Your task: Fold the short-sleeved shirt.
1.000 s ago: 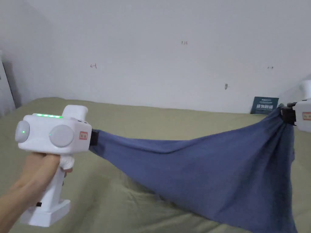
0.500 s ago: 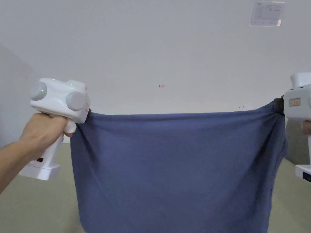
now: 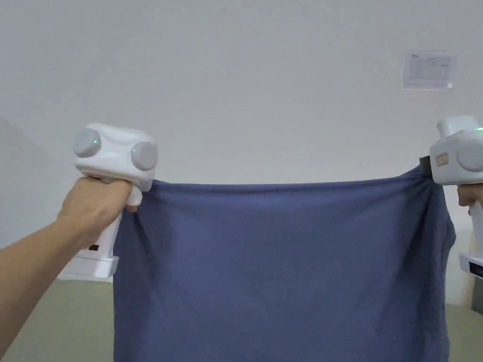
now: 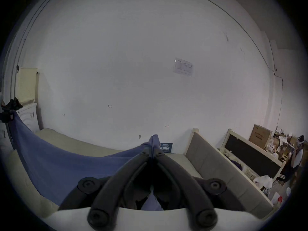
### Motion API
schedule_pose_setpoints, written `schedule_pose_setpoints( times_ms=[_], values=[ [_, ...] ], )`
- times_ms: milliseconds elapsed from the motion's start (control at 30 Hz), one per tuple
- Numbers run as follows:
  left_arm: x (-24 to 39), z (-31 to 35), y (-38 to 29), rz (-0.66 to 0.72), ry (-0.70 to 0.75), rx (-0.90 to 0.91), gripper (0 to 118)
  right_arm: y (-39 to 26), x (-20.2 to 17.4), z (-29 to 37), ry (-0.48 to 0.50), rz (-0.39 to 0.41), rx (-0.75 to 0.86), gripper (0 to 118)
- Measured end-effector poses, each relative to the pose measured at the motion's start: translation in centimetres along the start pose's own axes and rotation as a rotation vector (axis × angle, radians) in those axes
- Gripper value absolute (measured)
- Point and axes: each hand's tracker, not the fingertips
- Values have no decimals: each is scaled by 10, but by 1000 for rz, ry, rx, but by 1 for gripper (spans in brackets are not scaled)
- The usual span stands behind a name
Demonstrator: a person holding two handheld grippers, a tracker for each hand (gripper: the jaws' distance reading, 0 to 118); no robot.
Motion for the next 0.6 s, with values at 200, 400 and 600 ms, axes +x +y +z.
schedule_pose_setpoints(
  times_ms=[200, 400, 600],
  values=[
    [15, -55, 17, 9, 52, 0, 10, 8, -17, -49, 8, 31, 21, 0],
    [26, -105, -12, 41, 58, -9, 10, -37, -36, -98, 0, 5, -6, 0],
    [44, -150, -100, -23, 31, -81, 10, -133, -57, -115, 18, -68, -110, 0]
  ],
)
